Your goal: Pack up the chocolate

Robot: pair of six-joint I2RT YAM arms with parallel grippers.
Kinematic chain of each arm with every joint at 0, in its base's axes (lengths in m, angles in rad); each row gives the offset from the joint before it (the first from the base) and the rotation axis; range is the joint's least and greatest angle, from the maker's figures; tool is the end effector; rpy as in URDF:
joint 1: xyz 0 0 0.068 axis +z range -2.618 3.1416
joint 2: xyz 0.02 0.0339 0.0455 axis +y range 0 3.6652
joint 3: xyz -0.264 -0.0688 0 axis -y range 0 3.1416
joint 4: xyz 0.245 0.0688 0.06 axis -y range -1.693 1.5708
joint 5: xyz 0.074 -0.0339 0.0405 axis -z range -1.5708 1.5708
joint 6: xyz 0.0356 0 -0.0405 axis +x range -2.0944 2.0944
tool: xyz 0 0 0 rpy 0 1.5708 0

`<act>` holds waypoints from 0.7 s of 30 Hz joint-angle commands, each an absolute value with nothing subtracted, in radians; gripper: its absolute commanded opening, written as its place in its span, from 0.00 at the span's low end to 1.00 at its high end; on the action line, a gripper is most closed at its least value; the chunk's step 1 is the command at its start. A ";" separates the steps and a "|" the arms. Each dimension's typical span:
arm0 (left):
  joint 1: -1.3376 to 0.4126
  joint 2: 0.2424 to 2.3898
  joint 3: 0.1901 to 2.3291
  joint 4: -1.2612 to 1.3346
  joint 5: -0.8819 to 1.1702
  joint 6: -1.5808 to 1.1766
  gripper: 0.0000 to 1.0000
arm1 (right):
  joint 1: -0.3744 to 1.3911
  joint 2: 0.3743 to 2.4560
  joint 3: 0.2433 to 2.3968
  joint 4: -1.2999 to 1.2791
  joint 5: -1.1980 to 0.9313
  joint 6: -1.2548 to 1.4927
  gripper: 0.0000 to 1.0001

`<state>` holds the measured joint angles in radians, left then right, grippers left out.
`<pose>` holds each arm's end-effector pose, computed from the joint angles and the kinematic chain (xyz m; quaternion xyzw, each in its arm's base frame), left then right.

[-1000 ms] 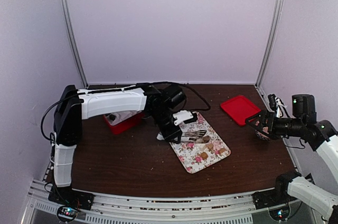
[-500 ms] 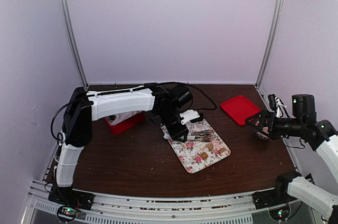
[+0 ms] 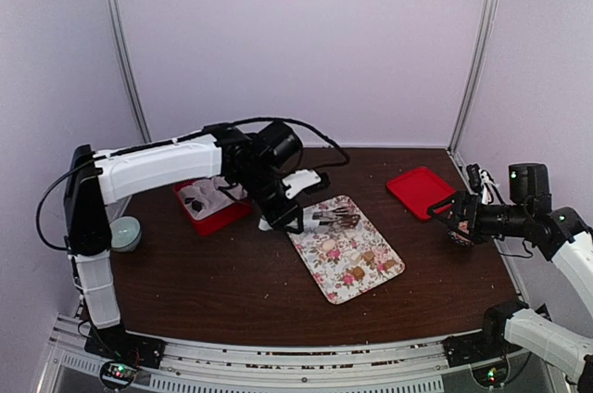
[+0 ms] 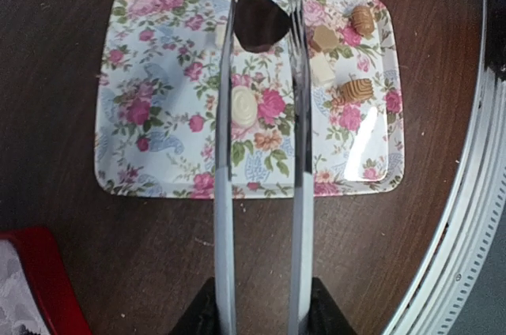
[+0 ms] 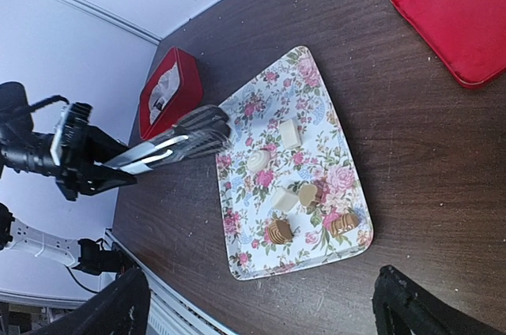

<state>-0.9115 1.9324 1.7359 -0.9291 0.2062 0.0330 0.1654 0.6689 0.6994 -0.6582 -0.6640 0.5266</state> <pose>0.2468 -0.3303 0.2732 0.4615 0.8536 -0.1842 0.1561 0.1330 0.0444 0.2847 0.0056 0.8551 0.4188 0.3055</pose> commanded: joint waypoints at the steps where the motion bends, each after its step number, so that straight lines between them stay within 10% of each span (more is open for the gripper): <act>1: -0.832 1.770 1.641 -0.910 0.268 -0.031 0.25 | 0.158 0.674 0.687 -0.606 -0.675 0.507 1.00; 21: -0.379 1.347 1.277 -1.125 0.214 -0.268 0.25 | 0.158 0.847 0.721 -0.523 -0.758 0.456 1.00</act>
<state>-0.4397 1.3949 1.3083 -1.0710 0.2424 -0.2253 0.1650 0.8207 0.6949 -0.5690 -0.7158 0.4664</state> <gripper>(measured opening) 0.307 0.998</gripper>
